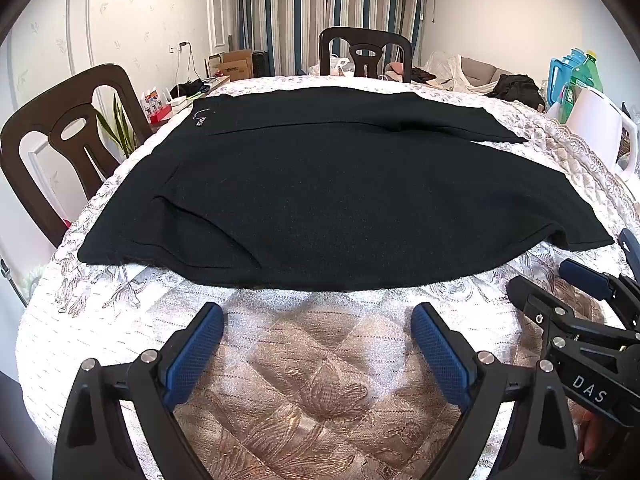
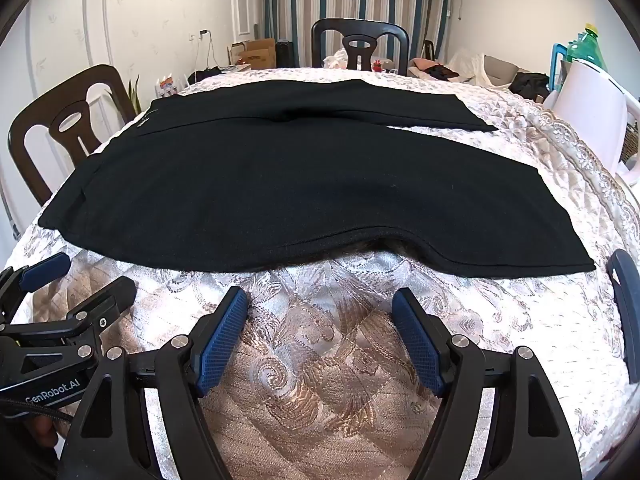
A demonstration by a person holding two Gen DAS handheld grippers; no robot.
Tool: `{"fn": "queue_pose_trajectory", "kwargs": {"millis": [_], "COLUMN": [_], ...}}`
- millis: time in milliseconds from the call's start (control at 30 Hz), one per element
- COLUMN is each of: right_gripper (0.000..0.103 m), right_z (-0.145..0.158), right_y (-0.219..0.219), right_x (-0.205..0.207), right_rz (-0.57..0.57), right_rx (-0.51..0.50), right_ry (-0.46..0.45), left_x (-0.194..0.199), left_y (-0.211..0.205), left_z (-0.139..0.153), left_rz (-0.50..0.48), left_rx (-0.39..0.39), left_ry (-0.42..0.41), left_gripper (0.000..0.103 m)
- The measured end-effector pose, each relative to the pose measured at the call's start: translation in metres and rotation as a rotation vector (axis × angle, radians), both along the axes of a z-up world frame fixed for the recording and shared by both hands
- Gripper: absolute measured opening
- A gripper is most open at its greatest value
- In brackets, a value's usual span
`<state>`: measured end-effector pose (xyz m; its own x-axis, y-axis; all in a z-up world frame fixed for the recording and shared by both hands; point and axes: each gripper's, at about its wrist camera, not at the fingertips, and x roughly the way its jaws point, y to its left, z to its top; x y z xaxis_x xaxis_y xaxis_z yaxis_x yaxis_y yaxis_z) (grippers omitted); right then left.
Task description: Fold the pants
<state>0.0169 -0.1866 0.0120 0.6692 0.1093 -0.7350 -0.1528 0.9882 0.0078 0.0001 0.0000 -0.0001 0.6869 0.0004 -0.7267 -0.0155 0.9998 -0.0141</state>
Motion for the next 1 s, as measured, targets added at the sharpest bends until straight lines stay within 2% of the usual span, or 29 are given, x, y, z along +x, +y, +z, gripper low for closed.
{"fn": "queue_pose_trajectory", "kwargs": {"millis": [1000], "right_gripper": [0.075], "right_z": [-0.0003], "right_y": [0.0001], "right_x": [-0.0030], "right_rz": [0.009], "right_rx": [-0.007], "right_ry": [-0.004], "left_x": [-0.0025], "left_y": [-0.0004], "left_z": [-0.0008], "left_rz": [0.040], "left_rx": [-0.003], "left_ry": [0.011], "left_gripper": [0.096]}}
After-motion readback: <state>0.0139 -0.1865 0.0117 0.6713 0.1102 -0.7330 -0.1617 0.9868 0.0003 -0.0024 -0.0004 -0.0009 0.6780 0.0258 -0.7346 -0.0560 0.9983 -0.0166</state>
